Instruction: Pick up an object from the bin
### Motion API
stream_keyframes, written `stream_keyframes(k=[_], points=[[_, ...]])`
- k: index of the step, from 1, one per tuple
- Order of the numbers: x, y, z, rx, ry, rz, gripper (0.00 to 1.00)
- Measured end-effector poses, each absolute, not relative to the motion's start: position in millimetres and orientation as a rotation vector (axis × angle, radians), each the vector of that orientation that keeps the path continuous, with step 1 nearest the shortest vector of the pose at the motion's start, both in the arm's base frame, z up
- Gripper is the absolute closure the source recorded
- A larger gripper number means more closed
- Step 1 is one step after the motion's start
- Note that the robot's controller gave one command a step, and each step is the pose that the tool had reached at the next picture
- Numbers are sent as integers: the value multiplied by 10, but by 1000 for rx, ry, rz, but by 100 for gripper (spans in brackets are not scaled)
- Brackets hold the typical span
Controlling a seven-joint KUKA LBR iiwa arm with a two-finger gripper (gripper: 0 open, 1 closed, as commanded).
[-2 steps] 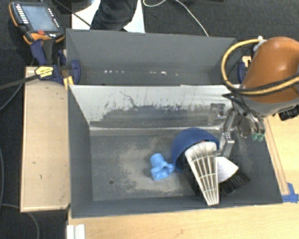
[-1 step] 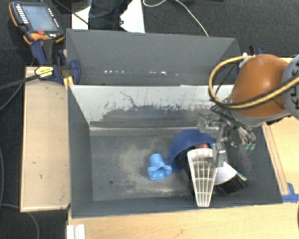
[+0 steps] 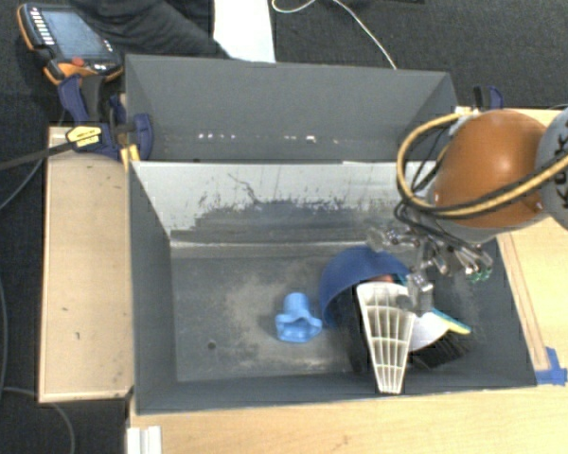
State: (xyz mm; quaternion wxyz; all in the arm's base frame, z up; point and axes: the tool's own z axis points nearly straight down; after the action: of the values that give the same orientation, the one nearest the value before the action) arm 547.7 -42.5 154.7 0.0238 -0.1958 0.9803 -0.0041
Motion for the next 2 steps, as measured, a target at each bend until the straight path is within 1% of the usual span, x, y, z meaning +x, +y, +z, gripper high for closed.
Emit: stream_keyframes(k=[1,2], points=[[5585,-286,1140,-671,3011,-23,0],[5939,-35,982,-793,2929,-37,100]])
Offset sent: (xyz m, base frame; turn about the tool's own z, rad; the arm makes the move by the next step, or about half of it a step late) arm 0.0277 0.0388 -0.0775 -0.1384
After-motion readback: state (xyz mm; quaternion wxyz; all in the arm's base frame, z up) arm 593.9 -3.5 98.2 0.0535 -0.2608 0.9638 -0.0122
